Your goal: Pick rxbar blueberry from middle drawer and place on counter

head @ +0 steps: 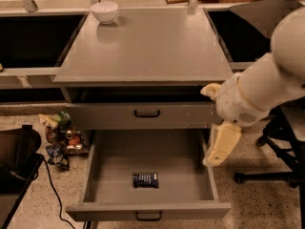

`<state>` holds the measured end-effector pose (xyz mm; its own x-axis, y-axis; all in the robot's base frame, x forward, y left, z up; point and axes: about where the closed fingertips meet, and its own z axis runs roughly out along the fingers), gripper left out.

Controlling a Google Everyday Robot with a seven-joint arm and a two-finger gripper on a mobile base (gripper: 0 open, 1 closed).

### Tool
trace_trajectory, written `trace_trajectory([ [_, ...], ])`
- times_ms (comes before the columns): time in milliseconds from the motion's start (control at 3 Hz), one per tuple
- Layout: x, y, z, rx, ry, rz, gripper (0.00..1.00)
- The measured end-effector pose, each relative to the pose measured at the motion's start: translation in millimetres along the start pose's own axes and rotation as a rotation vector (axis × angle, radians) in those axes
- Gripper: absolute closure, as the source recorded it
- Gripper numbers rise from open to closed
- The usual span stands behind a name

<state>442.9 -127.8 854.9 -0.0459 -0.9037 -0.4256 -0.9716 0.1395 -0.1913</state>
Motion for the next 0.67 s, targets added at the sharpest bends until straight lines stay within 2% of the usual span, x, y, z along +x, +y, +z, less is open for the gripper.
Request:
trace_trajectory([
  [333, -17.4, 17.2, 61.1, -0.064, -0.105, -0.016, 0.0],
  [667, -17.3, 17.3, 61.3, -0.064, -0.105, -0.016, 0.0],
])
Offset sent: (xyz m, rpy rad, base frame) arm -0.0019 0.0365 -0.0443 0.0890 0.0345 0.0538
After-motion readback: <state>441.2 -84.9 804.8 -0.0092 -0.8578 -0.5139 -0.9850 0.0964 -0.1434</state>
